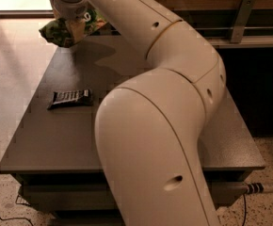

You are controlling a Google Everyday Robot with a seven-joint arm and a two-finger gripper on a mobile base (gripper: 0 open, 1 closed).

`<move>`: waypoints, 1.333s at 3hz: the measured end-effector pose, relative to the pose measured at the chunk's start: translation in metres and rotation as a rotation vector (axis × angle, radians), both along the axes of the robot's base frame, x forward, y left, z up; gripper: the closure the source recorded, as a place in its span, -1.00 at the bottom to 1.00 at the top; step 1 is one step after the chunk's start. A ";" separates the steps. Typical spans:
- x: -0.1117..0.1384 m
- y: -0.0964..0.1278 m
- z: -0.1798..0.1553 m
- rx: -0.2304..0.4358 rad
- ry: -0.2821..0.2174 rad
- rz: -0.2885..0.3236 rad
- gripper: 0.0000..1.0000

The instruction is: Pick green rice chip bag

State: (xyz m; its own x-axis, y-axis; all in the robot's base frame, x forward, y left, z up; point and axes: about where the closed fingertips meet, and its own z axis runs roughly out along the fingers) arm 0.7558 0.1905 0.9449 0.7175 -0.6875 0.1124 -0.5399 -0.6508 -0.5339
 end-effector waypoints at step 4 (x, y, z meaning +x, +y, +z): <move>-0.085 -0.109 0.070 0.359 -0.130 0.019 1.00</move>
Offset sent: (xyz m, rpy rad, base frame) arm -0.1032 -0.0964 0.0770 0.3047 -0.1734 0.0173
